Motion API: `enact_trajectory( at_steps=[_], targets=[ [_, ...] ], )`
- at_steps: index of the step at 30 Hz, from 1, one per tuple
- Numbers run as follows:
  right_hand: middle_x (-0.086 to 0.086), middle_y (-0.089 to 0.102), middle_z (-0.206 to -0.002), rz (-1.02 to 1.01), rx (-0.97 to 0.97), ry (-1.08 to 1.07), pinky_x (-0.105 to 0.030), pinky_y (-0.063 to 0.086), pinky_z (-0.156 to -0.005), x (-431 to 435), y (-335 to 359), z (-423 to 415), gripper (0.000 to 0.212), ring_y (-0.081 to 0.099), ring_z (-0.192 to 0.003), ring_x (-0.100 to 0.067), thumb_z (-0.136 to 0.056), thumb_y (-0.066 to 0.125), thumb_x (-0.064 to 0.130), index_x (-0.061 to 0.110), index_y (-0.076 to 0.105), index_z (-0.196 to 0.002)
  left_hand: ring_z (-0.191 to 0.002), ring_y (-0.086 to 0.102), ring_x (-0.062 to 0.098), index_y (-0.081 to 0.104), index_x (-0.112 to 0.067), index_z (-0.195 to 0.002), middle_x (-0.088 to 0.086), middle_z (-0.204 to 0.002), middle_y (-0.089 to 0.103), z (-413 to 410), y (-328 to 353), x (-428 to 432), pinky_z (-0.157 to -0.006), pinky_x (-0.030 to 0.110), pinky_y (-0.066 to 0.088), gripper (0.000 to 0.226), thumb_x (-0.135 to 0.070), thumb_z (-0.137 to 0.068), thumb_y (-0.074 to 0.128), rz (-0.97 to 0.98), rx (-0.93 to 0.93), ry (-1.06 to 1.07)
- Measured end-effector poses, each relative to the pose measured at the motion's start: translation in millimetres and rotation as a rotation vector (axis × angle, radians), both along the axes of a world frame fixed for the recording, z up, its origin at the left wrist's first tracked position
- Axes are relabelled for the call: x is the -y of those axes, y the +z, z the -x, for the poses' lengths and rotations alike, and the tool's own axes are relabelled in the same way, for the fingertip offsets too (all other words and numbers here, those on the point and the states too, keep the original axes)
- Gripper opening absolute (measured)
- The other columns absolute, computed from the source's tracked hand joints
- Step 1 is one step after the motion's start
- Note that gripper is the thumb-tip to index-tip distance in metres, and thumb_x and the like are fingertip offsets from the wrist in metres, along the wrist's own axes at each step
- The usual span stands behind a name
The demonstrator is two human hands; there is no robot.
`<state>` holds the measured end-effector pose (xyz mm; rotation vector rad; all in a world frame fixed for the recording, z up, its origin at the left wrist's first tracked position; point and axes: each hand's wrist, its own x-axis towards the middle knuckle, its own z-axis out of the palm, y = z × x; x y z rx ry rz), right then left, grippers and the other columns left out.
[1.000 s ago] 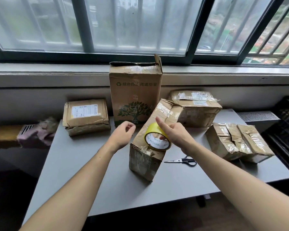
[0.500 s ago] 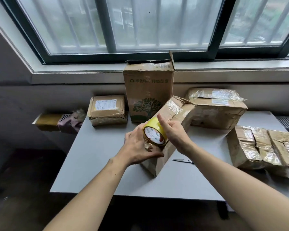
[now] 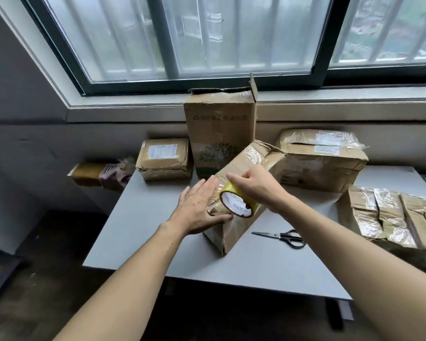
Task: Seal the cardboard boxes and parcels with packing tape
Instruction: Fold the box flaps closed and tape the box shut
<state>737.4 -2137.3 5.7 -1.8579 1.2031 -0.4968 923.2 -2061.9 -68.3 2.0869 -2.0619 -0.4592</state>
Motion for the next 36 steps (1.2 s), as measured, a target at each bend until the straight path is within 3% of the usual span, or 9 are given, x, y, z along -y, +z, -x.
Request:
enact_trajectory(
  at_steps=[5,8,11,13,15,19,29,32,36],
  targets=[
    [0.004,0.043,-0.054,-0.084,0.238,0.012,-0.028,0.028,-0.051,-9,-4,-2,0.048,0.037,-0.052,-0.010,-0.096,0.062,0.046,0.018,0.053,-0.057,-0.151,-0.014,0.008,-0.004,-0.028,-0.159,-0.013,-0.165,-0.010,-6,3,7,-0.123,0.045,-0.008,0.110,-0.091,-0.074,0.025,0.006,0.192,-0.083],
    [0.003,0.038,-0.054,-0.142,0.377,-0.084,-0.028,0.027,-0.053,-19,-20,4,0.062,0.034,-0.054,-0.012,-0.094,0.062,0.052,0.018,0.045,-0.046,-0.151,-0.010,0.007,0.009,-0.029,-0.159,-0.008,-0.167,0.004,-8,2,11,-0.123,0.035,-0.005,0.098,-0.084,-0.081,0.030,0.078,0.145,-0.225],
    [-0.007,0.034,-0.065,-0.139,0.447,-0.181,-0.033,0.025,-0.061,-26,-30,1,0.077,0.031,-0.062,-0.022,-0.089,0.060,0.062,-0.006,0.041,-0.060,-0.152,0.000,0.009,0.021,-0.031,-0.157,-0.006,-0.164,0.022,-6,3,9,-0.122,0.029,-0.002,0.081,-0.075,-0.090,0.035,0.139,0.139,-0.294],
    [-0.008,0.043,-0.064,-0.162,0.445,-0.198,-0.031,0.032,-0.063,-29,-28,-6,0.074,0.041,-0.059,-0.016,-0.091,0.059,0.060,-0.007,0.049,-0.062,-0.151,0.006,0.010,0.024,-0.032,-0.156,-0.005,-0.162,0.028,-8,5,10,-0.123,0.030,0.001,0.085,-0.080,-0.087,0.032,0.138,0.168,-0.305],
    [0.000,0.048,-0.055,-0.173,0.451,-0.203,-0.028,0.036,-0.060,-30,-23,-12,0.060,0.044,-0.052,-0.009,-0.094,0.060,0.053,0.011,0.054,-0.051,-0.152,0.005,0.011,0.021,-0.031,-0.157,-0.005,-0.163,0.025,-10,4,11,-0.123,0.030,0.001,0.097,-0.089,-0.080,0.029,0.126,0.184,-0.313],
    [0.012,0.040,-0.039,-0.040,0.347,-0.239,-0.020,0.030,-0.045,-28,-6,-15,0.070,0.036,-0.037,-0.003,-0.098,0.061,0.040,0.017,0.045,-0.034,-0.152,-0.011,0.009,0.009,-0.024,-0.159,-0.002,-0.167,0.007,-10,-3,12,-0.124,0.033,-0.001,0.109,-0.092,-0.075,0.025,0.101,0.184,-0.290],
    [-0.001,0.031,-0.050,0.015,0.095,-0.273,-0.030,0.021,-0.048,-32,-13,10,0.060,0.026,-0.046,-0.015,-0.095,0.059,0.053,0.013,0.040,-0.054,-0.153,-0.007,0.017,0.010,-0.016,-0.159,0.001,-0.167,0.001,9,3,5,-0.123,0.047,-0.006,0.081,-0.059,-0.096,0.037,0.015,0.260,-0.289],
    [-0.005,0.034,-0.055,-0.008,0.170,-0.228,-0.030,0.021,-0.049,-37,-16,14,0.060,0.029,-0.051,-0.018,-0.095,0.059,0.054,0.011,0.046,-0.056,-0.153,-0.001,0.018,0.009,-0.013,-0.159,0.004,-0.167,0.005,18,9,6,-0.122,0.051,-0.004,0.078,-0.048,-0.097,0.040,-0.004,0.215,-0.303],
    [-0.005,0.031,-0.056,-0.071,0.305,-0.243,-0.030,0.018,-0.048,-43,-21,20,0.059,0.026,-0.050,-0.016,-0.094,0.061,0.052,0.011,0.045,-0.056,-0.153,-0.002,0.023,0.002,-0.009,-0.158,0.012,-0.166,0.000,26,13,4,-0.124,0.039,0.000,0.079,-0.032,-0.097,0.046,0.013,0.079,-0.337]
  ],
)
